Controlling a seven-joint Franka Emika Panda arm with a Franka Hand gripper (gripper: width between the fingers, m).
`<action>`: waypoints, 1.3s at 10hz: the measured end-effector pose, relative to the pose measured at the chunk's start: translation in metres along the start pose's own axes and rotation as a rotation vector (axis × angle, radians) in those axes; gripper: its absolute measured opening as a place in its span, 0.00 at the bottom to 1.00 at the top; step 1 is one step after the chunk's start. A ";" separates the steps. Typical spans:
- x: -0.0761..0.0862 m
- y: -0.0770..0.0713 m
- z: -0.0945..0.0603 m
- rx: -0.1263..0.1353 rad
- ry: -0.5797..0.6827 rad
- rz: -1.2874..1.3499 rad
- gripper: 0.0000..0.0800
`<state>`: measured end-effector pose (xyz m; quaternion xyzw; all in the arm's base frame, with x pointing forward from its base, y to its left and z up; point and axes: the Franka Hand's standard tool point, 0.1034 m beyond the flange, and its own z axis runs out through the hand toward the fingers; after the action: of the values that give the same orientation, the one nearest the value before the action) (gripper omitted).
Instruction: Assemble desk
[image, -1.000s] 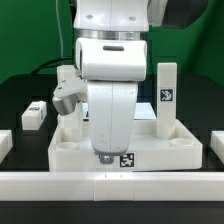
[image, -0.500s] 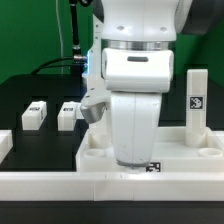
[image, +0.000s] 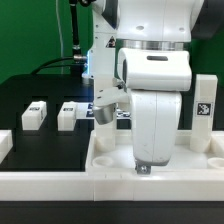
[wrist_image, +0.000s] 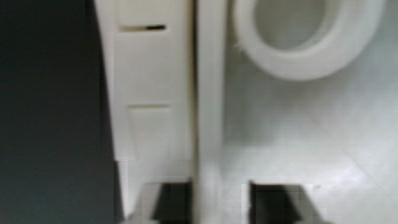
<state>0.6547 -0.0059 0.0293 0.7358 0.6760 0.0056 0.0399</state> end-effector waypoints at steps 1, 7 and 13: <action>-0.001 0.000 0.000 0.000 0.000 0.001 0.38; -0.004 0.000 0.001 0.002 -0.001 0.007 0.81; -0.023 0.007 -0.057 0.019 -0.014 0.139 0.81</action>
Offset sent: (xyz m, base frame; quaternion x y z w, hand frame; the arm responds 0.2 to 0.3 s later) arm 0.0000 0.0000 0.0000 0.0000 0.0000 0.0000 1.0000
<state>0.6565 -0.0266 0.0875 0.7815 0.6228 -0.0032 0.0370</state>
